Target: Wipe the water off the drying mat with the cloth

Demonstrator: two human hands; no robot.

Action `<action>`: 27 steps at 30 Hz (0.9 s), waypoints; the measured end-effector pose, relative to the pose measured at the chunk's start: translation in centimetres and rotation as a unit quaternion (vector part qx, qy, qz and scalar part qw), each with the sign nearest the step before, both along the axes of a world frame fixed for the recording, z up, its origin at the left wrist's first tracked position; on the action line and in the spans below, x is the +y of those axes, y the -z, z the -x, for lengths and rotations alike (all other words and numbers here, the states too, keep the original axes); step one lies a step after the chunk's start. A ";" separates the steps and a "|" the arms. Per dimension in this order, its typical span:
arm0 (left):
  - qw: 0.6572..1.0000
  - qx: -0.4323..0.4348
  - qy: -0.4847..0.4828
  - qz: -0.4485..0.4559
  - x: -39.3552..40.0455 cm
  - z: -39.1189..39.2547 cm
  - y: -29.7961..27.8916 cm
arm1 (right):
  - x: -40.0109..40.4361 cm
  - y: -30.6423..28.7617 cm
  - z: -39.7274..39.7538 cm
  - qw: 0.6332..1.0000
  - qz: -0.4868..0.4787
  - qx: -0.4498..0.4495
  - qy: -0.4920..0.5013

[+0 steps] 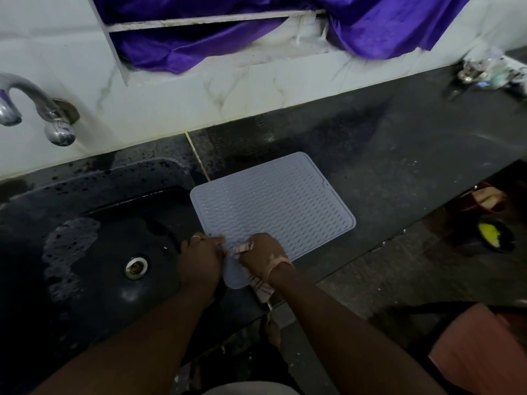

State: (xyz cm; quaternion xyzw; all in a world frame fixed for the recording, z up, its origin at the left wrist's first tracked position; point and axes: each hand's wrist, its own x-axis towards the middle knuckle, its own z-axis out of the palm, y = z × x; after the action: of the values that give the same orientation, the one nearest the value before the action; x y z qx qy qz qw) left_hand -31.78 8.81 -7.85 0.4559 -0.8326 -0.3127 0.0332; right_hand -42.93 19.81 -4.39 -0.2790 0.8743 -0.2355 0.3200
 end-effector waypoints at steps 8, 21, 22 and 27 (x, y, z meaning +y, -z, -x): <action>0.996 -0.072 0.042 0.043 0.2 0.0 -0.5 | 5.7 -0.5 11.5 0.970 -0.121 0.169 0.127; 0.986 -0.156 0.012 0.056 0.5 2.5 -1.8 | 1.5 -0.9 5.8 0.993 0.083 -0.081 -0.036; 0.986 -0.158 0.013 0.056 0.5 2.6 -1.9 | 2.1 -0.9 8.6 0.995 0.083 -0.049 0.002; 0.986 -0.138 0.020 0.087 0.7 3.6 -1.9 | 4.2 1.7 21.5 0.983 0.007 0.103 0.154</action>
State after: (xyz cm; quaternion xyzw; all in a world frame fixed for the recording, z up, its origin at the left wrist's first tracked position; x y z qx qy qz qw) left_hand -35.33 9.54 -5.99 0.4735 -0.8620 -0.1739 -0.0493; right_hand -64.43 24.04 -6.05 -0.1659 0.9334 -0.2577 0.1866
